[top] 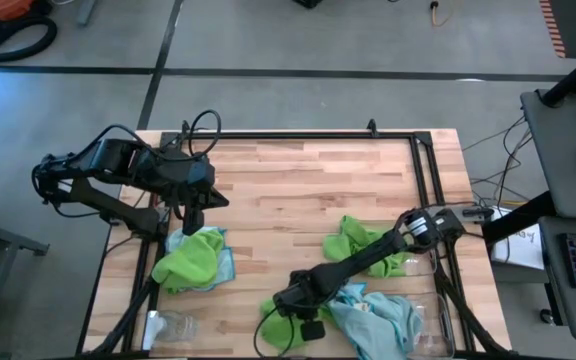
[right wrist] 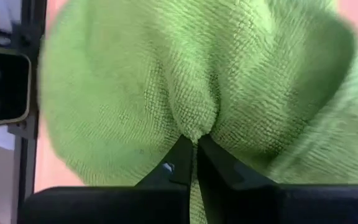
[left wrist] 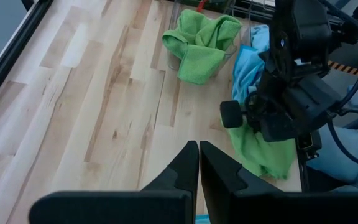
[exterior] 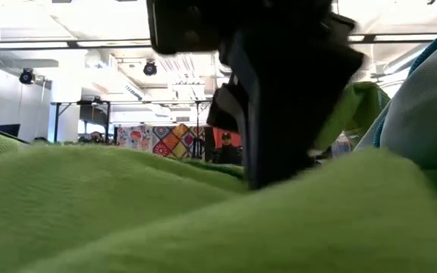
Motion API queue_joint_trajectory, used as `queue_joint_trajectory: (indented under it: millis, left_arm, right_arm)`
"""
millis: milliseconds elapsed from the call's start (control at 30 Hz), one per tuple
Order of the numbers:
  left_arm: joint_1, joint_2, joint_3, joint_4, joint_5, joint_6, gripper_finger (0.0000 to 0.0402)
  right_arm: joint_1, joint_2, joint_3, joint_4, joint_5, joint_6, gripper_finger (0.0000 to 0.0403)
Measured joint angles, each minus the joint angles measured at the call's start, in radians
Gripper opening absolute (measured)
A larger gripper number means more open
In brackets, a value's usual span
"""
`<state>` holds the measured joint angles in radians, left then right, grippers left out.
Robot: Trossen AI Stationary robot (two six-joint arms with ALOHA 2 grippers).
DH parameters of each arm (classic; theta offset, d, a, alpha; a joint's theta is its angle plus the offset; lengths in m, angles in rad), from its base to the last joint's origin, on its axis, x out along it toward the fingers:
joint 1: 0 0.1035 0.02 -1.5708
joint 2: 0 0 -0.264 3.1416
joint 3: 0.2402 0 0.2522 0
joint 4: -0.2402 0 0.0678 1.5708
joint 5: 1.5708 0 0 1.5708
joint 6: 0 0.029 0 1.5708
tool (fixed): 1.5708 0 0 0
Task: Sort microfiber towel by color & place in baskets
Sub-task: Put the green microfiber cloth into the top transparent bin
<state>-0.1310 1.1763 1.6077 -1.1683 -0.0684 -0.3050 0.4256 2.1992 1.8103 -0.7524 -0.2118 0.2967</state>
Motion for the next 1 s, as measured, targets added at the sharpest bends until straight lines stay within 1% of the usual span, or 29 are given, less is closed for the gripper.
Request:
queue_joint_trajectory:
  millis: [133,267,467,733,867,1000]
  left_arm:
    - [0.000,0.000,0.000,0.000,0.000,0.000,0.0000]
    - [0.000,0.000,0.000,0.000,0.000,0.000,0.0000]
    - [0.000,0.000,0.000,-0.002,0.000,0.000,0.0000]
    - [0.000,0.000,0.000,-0.008,-0.001,0.000,0.0000]
    - [0.000,0.000,0.000,-0.009,-0.002,0.000,0.0000]
    - [0.000,0.000,0.000,-0.009,-0.002,0.000,0.0000]
  right_arm:
    - [-0.019,-0.055,0.000,-0.015,0.020,0.012,0.0010]
    - [-0.021,-0.117,0.000,-0.024,0.078,0.019,0.0010]
    - [-0.020,-0.253,0.000,-0.040,0.198,0.067,0.0009]
    - [0.003,-0.458,0.001,-0.059,0.435,0.097,0.0009]
    - [0.011,-0.507,0.002,-0.087,0.531,0.098,0.0009]
    - [0.010,-0.531,0.002,-0.223,0.603,0.128,0.0009]
